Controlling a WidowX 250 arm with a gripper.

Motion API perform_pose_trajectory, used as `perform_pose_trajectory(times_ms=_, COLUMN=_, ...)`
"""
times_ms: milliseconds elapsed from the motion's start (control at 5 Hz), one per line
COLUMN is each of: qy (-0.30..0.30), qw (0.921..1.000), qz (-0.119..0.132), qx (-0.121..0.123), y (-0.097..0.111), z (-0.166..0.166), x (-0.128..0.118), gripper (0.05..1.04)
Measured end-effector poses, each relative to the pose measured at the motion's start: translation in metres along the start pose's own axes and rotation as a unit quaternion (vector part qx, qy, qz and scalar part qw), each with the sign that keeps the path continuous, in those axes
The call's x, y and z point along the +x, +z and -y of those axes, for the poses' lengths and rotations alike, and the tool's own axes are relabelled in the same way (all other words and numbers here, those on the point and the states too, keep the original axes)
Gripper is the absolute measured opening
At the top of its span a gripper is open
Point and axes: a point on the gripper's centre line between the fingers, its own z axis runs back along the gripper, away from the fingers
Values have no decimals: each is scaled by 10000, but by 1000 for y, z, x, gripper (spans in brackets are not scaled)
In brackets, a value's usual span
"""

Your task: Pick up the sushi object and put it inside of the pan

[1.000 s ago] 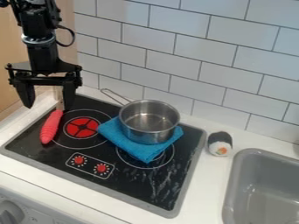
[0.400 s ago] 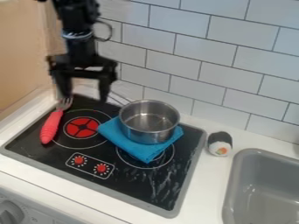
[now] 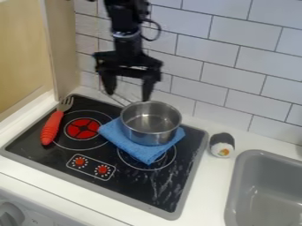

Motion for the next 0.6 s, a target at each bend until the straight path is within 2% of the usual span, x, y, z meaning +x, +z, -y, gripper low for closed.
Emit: perform_pose_trajectory(times_ms=600, qy=-929, qw=9955, qz=-104, qx=-125, y=-13, z=77, x=6, gripper=999)
